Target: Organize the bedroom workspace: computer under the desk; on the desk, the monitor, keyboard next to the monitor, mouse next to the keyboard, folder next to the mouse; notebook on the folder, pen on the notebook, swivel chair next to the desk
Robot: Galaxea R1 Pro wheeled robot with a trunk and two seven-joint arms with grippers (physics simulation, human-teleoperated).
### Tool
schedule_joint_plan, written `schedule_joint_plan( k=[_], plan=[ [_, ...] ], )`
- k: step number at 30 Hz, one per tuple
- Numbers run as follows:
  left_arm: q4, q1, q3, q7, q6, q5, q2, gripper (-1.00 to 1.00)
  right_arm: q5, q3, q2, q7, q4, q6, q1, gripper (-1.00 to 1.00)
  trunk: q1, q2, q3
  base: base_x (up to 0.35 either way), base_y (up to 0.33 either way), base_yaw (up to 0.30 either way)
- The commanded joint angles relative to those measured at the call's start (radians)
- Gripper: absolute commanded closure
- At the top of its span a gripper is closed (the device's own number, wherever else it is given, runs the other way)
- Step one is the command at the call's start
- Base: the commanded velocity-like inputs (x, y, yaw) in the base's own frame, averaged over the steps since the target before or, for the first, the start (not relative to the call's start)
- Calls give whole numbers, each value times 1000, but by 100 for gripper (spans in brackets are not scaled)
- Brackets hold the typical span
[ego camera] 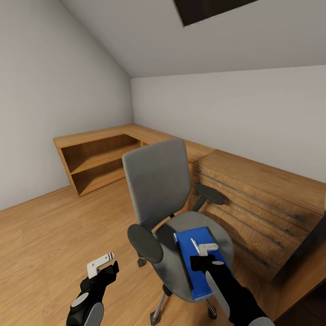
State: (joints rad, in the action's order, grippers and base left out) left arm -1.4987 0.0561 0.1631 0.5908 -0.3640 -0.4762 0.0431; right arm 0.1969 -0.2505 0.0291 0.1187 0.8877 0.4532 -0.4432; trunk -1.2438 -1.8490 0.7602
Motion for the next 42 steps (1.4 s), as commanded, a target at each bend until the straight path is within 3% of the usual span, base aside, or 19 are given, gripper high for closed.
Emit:
schedule_joint_plan(
  k=[1,15,28,35,42],
  plan=[
    [-1,1,1,7,-3,-7,0,-100,19,3,-1,9,-31,15,0,100,0,0,1,0,0,0],
    [-1,1,0,7,-3,-7,0,-100,19,11,0,9,-9,70,0,100,0,0,1,0,0,0],
    [-1,1,0,7,-1,-7,-2,-100,19,11,-1,9,-7,76,0,100,0,0,1,0,0,0],
    [-15,1,1,7,0,-7,-2,-100,19,13,-2,9,-1,71,0,100,27,49,-21,0,0,0],
    [-36,1,1,7,-1,-7,-2,-100,15,51,-6,39,121,72,0,100,54,98,-43,-14,0,0]
  ],
)
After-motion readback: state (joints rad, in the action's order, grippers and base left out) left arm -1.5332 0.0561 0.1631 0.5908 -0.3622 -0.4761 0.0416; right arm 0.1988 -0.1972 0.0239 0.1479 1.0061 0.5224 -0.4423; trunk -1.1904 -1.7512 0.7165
